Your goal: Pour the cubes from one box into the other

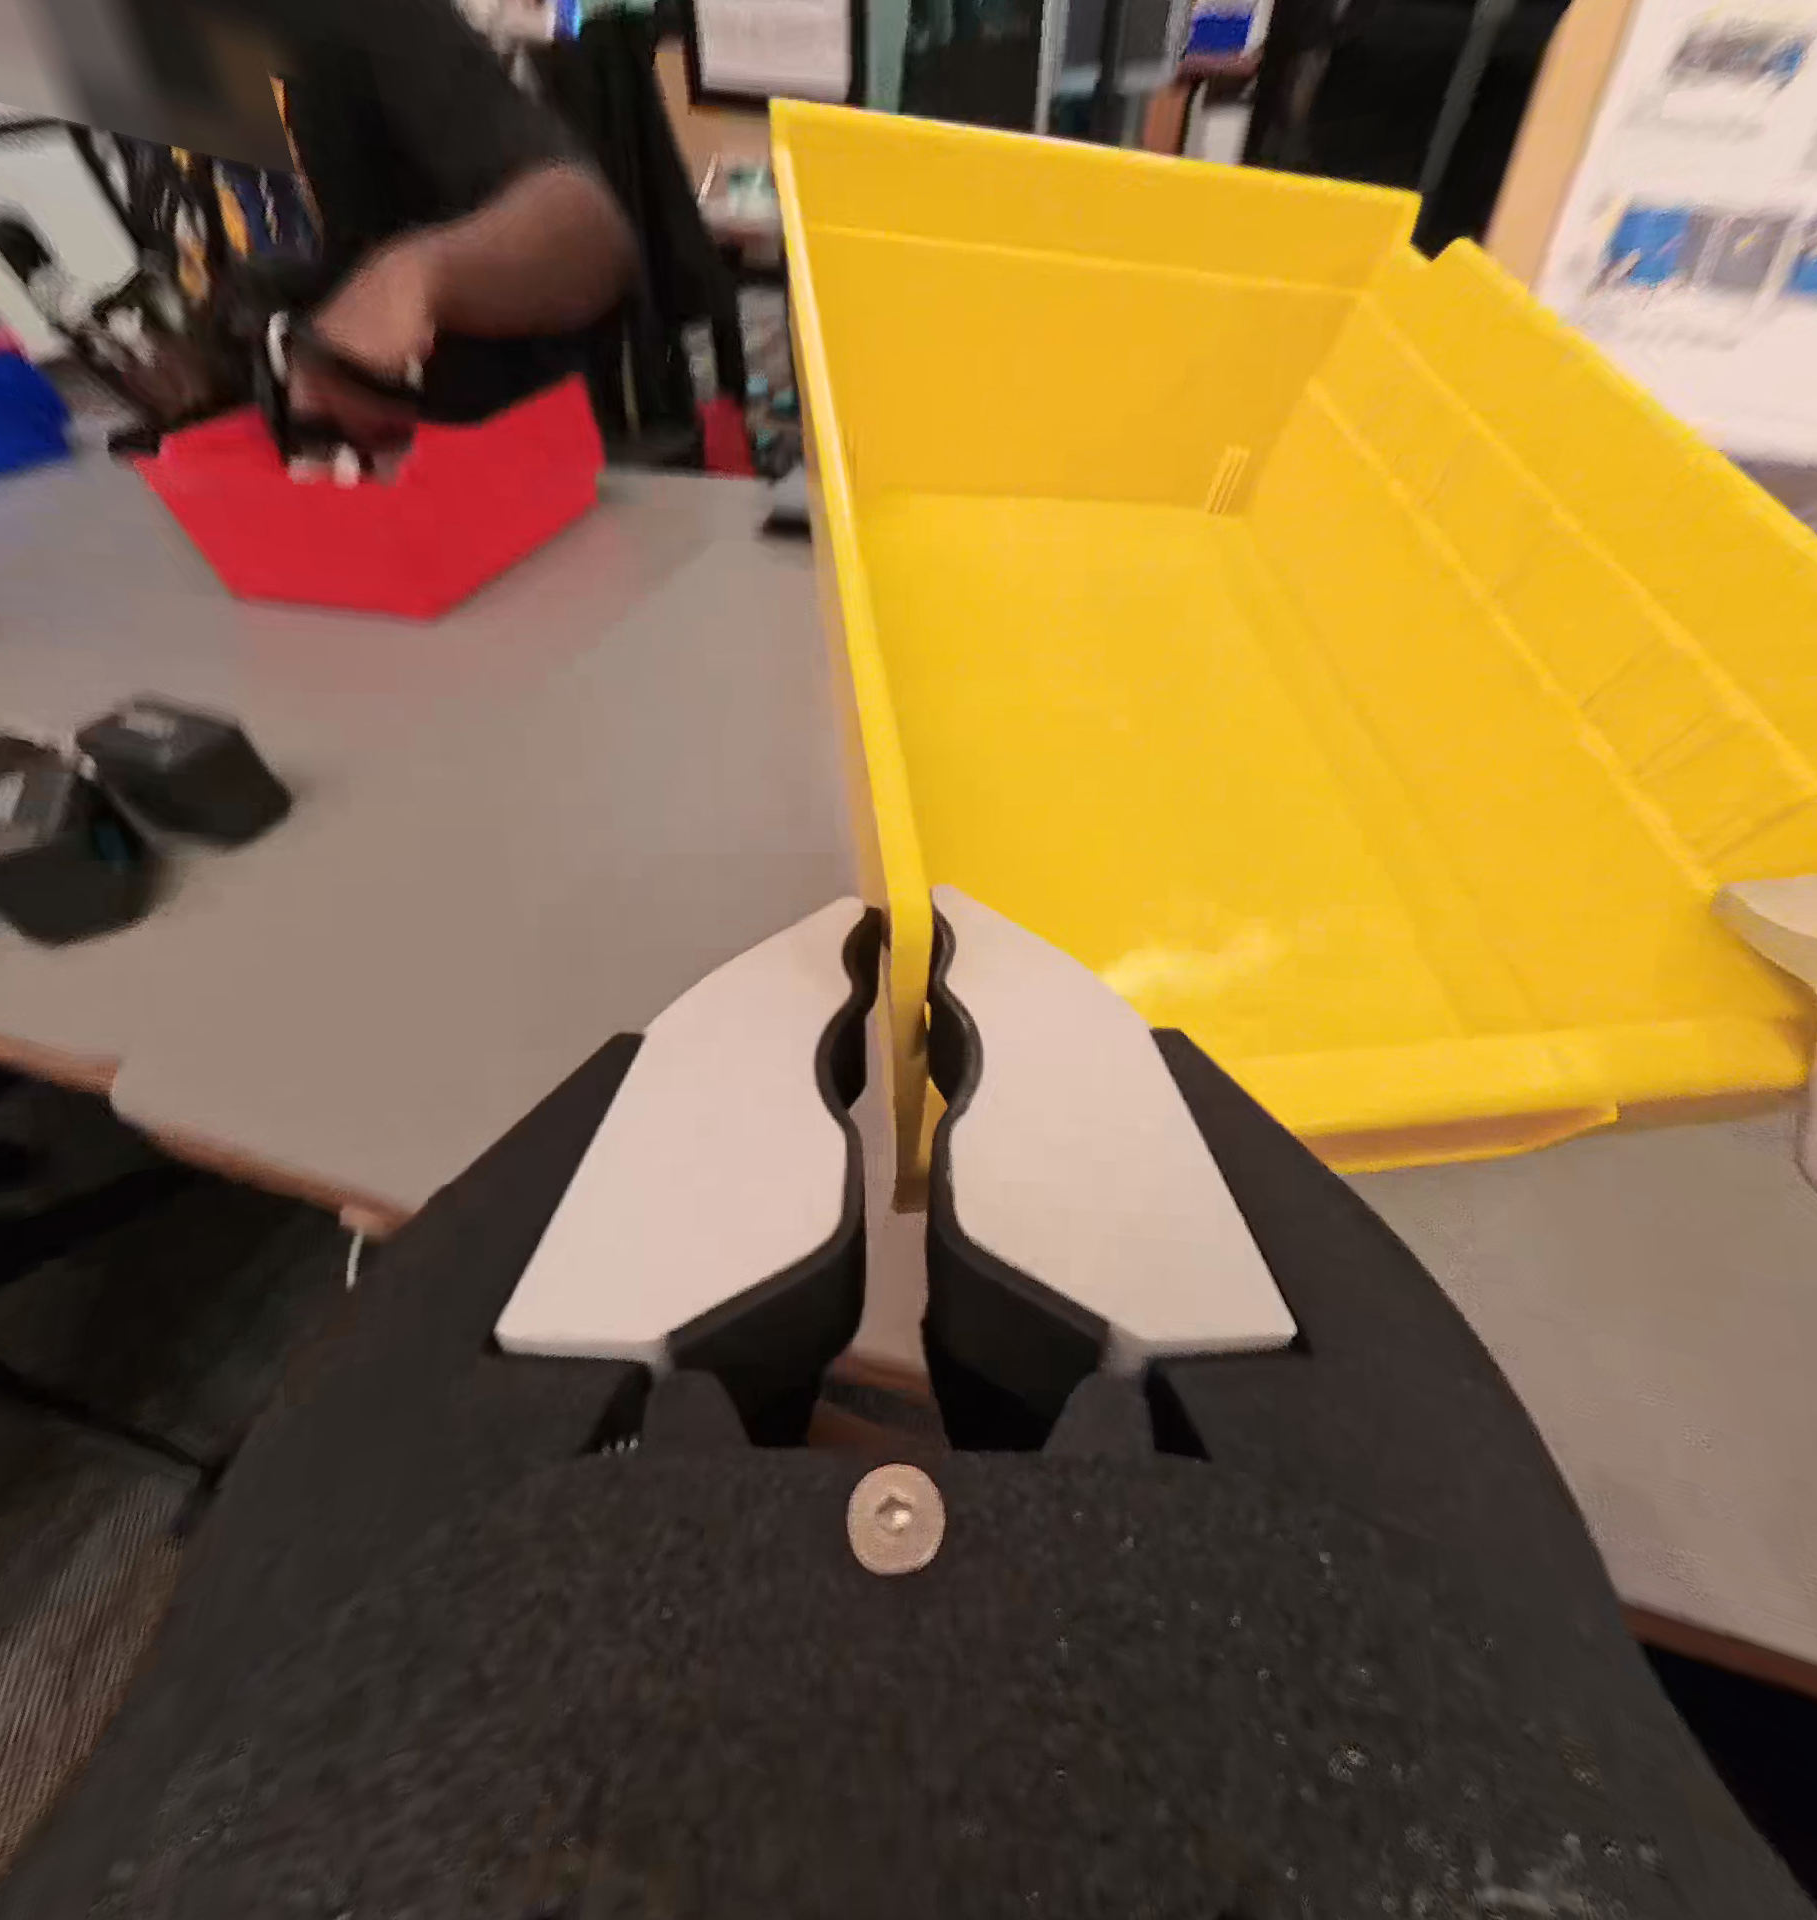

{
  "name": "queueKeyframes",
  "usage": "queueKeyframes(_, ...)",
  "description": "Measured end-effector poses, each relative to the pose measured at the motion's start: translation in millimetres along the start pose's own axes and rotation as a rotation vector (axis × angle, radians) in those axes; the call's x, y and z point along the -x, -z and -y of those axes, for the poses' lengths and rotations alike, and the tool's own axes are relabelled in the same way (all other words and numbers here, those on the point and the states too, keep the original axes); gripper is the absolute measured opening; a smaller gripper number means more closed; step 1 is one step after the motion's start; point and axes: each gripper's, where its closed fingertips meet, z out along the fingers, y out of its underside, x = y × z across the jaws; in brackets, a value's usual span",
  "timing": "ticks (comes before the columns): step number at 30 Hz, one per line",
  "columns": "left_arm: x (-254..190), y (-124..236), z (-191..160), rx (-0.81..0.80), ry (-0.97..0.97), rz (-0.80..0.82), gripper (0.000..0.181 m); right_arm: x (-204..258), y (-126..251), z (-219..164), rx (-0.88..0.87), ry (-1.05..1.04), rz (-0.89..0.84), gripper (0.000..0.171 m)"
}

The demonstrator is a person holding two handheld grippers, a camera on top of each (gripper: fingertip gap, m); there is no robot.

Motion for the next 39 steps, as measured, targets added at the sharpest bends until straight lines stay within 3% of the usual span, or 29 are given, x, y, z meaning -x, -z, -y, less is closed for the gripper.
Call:
queueKeyframes(5, -97, -8, 81, -0.13, -0.082, -0.154, 0.004, -89, 64, 78, -0.172, 0.038, -0.186, 0.007)
queueKeyframes(10, -253, -21, 118, -0.168, -0.154, -0.337, 0.004, -225, 146, 110, -0.203, 0.02, -0.429, 0.005)
queueKeyframes(14, -397, -39, 96, -0.07, -0.179, -0.453, 0.004, -357, 194, 75, -0.049, -0.069, -0.592, 0.003)
queueKeyframes(19, -525, -62, 14, 0.095, -0.221, -0.52, 0.005, -475, 218, -15, 0.119, -0.164, -0.617, 0.002)
queueKeyframes(23, -562, -71, -46, 0.182, -0.249, -0.535, 0.006, -509, 218, -75, 0.161, -0.193, -0.561, 0.003)
queueKeyframes(29, -578, -90, -95, 0.262, -0.263, -0.553, 0.006, -525, 208, -127, 0.217, -0.23, -0.589, 0.003)
queueKeyframes(32, -584, -91, -99, 0.23, -0.278, -0.585, 0.008, -530, 209, -129, 0.182, -0.221, -0.585, 0.004)
queueKeyframes(34, -590, -83, -109, 0.306, -0.279, -0.662, 0.014, -536, 211, -130, 0.149, -0.292, -0.584, 0.007)
queueKeyframes(37, -589, -59, -103, 0.329, -0.214, -0.822, 0.039, -546, 219, -132, 0.132, -0.391, -0.591, 0.032)
queueKeyframes(39, -568, -43, -82, 0.272, -0.217, -0.901, 0.043, -551, 228, -132, 0.129, -0.418, -0.619, 0.035)
